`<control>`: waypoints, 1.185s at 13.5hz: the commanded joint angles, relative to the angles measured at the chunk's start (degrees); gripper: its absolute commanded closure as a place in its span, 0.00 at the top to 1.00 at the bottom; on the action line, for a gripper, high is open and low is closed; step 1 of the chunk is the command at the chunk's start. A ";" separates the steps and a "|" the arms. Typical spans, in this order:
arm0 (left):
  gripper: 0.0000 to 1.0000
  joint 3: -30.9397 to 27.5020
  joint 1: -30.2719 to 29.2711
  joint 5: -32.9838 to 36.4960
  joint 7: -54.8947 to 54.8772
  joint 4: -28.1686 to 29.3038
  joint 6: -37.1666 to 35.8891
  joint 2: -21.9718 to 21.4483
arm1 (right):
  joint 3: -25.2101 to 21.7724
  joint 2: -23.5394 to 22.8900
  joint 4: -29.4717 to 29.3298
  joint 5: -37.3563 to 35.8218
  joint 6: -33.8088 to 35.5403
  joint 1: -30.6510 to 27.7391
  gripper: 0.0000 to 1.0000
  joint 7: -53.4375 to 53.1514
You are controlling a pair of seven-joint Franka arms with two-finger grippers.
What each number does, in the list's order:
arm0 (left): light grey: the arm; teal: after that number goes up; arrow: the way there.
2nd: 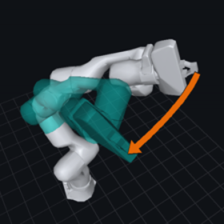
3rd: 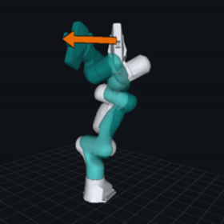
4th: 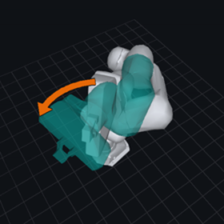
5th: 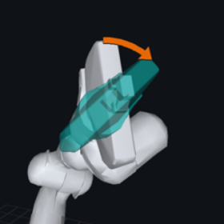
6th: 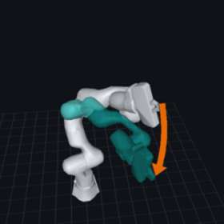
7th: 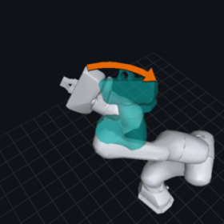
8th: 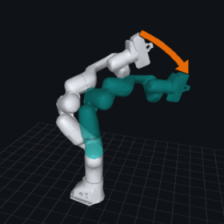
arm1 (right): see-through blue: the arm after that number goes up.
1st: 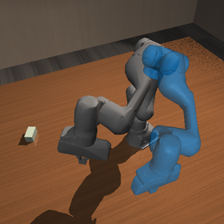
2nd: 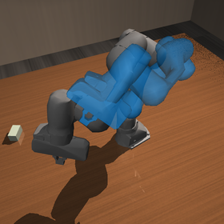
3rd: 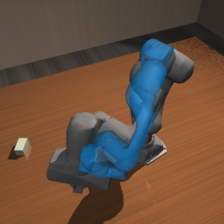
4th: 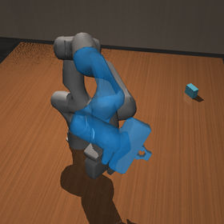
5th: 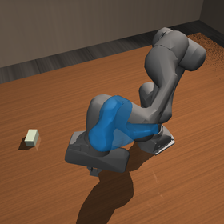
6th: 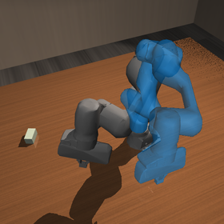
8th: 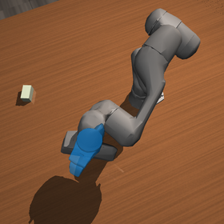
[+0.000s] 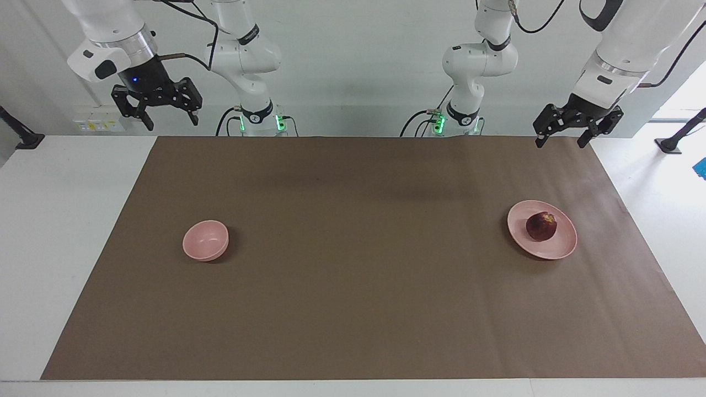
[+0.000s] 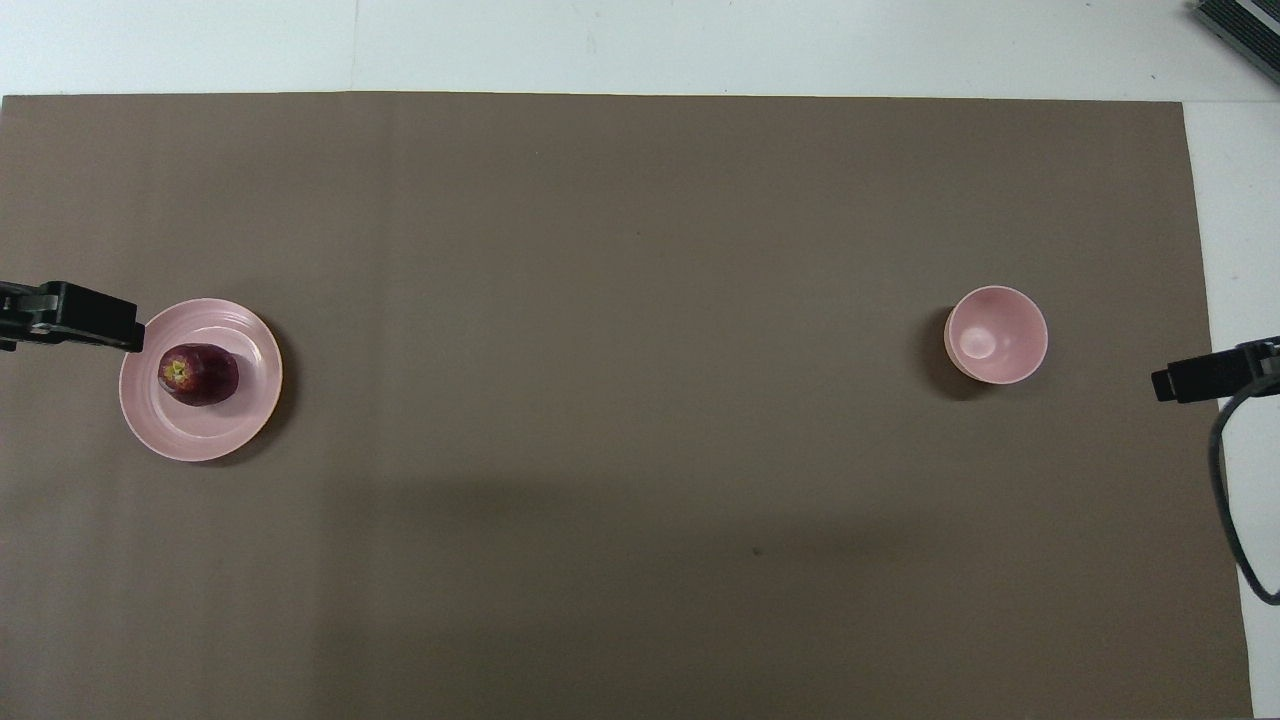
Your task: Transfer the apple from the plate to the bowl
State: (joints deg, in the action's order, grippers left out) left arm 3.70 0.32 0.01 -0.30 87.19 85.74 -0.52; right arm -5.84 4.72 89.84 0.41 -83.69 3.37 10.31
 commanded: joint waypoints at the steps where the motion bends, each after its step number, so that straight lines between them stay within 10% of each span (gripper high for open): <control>1: 1.00 -0.19 0.21 -0.80 -0.50 0.70 -0.32 -0.88 | 0.31 1.17 1.13 -0.14 -0.16 -0.39 1.00 1.03; 16: 1.00 -0.28 -0.67 -0.89 -0.49 0.26 0.48 -0.62 | 0.30 1.17 1.13 -0.14 -0.16 -0.39 1.00 1.03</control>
State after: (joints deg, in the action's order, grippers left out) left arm 3.44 0.25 -0.15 -0.36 87.17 85.84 -0.55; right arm -5.84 4.72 89.84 0.41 -83.69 3.37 10.31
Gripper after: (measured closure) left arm 0.000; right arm 0.000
